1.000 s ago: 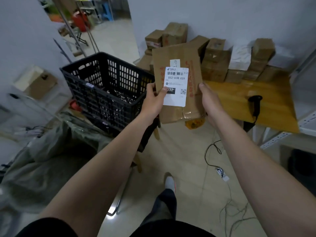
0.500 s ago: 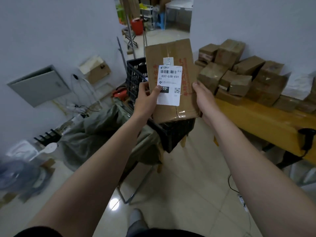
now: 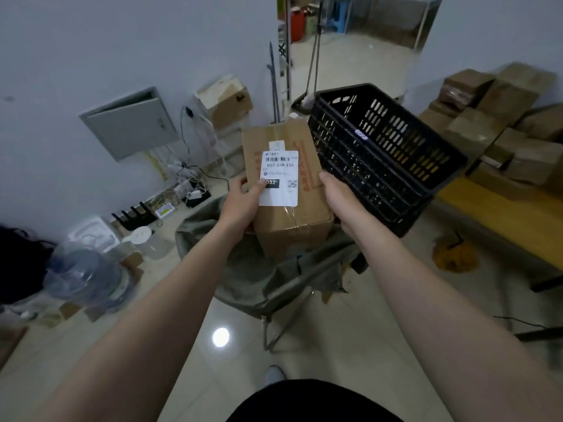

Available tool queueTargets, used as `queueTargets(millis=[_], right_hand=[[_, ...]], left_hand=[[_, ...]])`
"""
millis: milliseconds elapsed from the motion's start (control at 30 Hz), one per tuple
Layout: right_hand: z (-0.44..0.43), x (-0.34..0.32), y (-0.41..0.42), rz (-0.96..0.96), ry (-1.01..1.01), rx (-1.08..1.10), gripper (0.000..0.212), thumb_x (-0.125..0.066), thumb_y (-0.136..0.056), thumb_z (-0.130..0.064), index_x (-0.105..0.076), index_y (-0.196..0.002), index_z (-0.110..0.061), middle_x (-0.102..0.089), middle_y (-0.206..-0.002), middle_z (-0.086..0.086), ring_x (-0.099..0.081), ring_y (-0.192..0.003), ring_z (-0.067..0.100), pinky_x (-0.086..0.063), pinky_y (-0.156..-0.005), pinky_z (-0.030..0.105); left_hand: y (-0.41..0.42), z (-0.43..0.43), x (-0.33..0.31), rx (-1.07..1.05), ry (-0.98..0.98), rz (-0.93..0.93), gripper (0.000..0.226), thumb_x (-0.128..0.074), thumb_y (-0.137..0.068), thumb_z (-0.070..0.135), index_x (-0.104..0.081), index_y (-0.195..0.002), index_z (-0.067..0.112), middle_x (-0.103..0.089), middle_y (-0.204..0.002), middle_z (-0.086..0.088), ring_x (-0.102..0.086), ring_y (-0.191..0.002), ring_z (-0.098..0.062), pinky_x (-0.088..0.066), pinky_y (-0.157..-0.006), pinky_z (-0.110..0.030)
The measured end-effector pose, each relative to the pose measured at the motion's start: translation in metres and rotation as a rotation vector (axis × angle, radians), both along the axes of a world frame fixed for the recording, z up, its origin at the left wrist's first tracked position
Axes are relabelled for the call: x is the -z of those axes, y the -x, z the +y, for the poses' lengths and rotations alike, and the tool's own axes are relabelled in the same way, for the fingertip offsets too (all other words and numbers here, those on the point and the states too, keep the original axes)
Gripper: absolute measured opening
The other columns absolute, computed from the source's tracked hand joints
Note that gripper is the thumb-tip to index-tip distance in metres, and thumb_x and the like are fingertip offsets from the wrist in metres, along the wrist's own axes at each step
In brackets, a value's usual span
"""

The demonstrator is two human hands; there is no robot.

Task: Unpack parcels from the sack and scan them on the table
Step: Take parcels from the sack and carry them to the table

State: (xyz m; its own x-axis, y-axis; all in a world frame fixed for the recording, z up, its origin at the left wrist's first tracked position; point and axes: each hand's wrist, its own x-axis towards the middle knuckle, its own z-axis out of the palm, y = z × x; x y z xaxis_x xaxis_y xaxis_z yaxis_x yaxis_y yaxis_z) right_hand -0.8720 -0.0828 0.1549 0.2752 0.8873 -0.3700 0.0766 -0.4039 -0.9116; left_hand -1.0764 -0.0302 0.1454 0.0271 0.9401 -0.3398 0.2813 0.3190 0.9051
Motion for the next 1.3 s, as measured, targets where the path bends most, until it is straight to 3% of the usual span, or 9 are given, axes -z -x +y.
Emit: queueTargets(millis=[100, 267, 433, 500, 600, 833, 967, 1133, 1300], right_hand=[[0.013, 0.027, 0.03, 0.017, 0.103, 0.014, 0.05, -0.028, -0.107, -0.059, -0.061, -0.139, -0.038, -0.066, -0.109, -0.016, -0.056, -0.097, 0.003, -0.04, -0.075, 0.026], [0.028, 0.072, 0.055, 0.068, 0.267, 0.026, 0.065, -0.024, -0.103, -0.068, -0.054, -0.148, -0.031, -0.057, -0.148, -0.002, -0.046, -0.139, 0.02, -0.031, -0.112, 0.041], [0.04, 0.111, 0.063, 0.204, 0.375, 0.148, 0.065, -0.03, -0.1, -0.072, -0.065, -0.138, -0.032, -0.067, -0.136, 0.0, -0.055, -0.13, 0.024, -0.035, -0.117, 0.041], [0.045, 0.128, 0.064, 0.29, 0.382, 0.245, 0.06, -0.035, -0.1, -0.07, -0.075, -0.12, -0.031, -0.076, -0.118, 0.002, -0.066, -0.116, 0.024, -0.047, -0.109, 0.043], [0.055, 0.145, 0.064, 0.405, 0.4, 0.319, 0.057, -0.041, -0.098, -0.069, -0.083, -0.089, -0.032, -0.081, -0.095, -0.001, -0.073, -0.099, 0.022, -0.056, -0.088, 0.036], [0.116, 0.187, 0.081, 0.463, 0.434, 0.417, 0.042, -0.041, -0.104, -0.055, -0.068, -0.126, -0.032, -0.076, -0.108, 0.001, -0.071, -0.098, 0.021, -0.053, -0.071, 0.032], [0.142, 0.22, 0.095, 0.496, 0.474, 0.508, 0.042, -0.042, -0.104, -0.054, -0.06, -0.137, -0.034, -0.07, -0.12, 0.002, -0.067, -0.103, 0.022, -0.049, -0.067, 0.034], [0.161, 0.256, 0.105, 0.567, 0.546, 0.683, 0.035, -0.047, -0.099, -0.06, -0.068, -0.117, -0.037, -0.077, -0.1, -0.003, -0.072, -0.09, 0.02, -0.051, -0.059, 0.031], [0.192, 0.279, 0.122, 0.64, 0.489, 0.757, 0.031, -0.055, -0.097, -0.055, -0.065, -0.122, -0.041, -0.077, -0.1, -0.001, -0.073, -0.092, 0.024, -0.058, -0.055, 0.033]], left_hand=[[0.033, 0.014, 0.025, 0.013, 0.091, 0.07, 0.064, -0.058, -0.095, 0.062, -0.042, -0.144, 0.025, -0.06, -0.126, 0.003, -0.062, -0.095, -0.014, -0.051, -0.064, -0.033], [0.062, 0.033, 0.063, 0.109, 0.282, 0.121, 0.08, -0.05, -0.095, 0.071, -0.035, -0.149, 0.014, -0.049, -0.127, -0.004, -0.055, -0.104, -0.022, -0.047, -0.071, -0.035], [0.061, 0.048, 0.087, 0.176, 0.41, -0.009, 0.07, -0.029, -0.096, 0.079, -0.059, -0.134, 0.03, -0.06, -0.134, 0.002, -0.06, -0.115, -0.026, -0.044, -0.074, -0.035], [0.052, 0.057, 0.095, 0.179, 0.391, -0.053, 0.064, -0.025, -0.1, 0.075, -0.069, -0.115, 0.033, -0.069, -0.116, 0.008, -0.063, -0.106, -0.017, -0.045, -0.073, -0.031], [0.042, 0.079, 0.107, 0.186, 0.385, -0.048, 0.068, -0.029, -0.101, 0.072, -0.065, -0.135, 0.025, -0.069, -0.124, 0.004, -0.062, -0.115, -0.02, -0.049, -0.092, -0.037], [0.04, 0.143, 0.145, 0.103, 0.644, -0.059, 0.062, -0.048, -0.094, 0.07, -0.064, -0.136, 0.027, -0.07, -0.127, -0.009, -0.067, -0.114, -0.032, -0.05, -0.104, -0.051], [0.033, 0.182, 0.18, 0.125, 0.678, -0.019, 0.054, -0.051, -0.09, 0.072, -0.072, -0.116, 0.029, -0.076, -0.111, -0.008, -0.074, -0.097, -0.029, -0.057, -0.077, -0.037], [0.026, 0.213, 0.225, 0.262, 0.657, 0.06, 0.076, -0.051, -0.088, 0.071, -0.042, -0.155, 0.035, -0.051, -0.153, -0.004, -0.053, -0.134, -0.033, -0.04, -0.114, -0.053], [0.036, 0.242, 0.252, 0.338, 0.525, 0.088, 0.072, -0.058, -0.092, 0.061, -0.038, -0.157, 0.036, -0.051, -0.154, -0.002, -0.052, -0.135, -0.028, -0.042, -0.115, -0.051]])
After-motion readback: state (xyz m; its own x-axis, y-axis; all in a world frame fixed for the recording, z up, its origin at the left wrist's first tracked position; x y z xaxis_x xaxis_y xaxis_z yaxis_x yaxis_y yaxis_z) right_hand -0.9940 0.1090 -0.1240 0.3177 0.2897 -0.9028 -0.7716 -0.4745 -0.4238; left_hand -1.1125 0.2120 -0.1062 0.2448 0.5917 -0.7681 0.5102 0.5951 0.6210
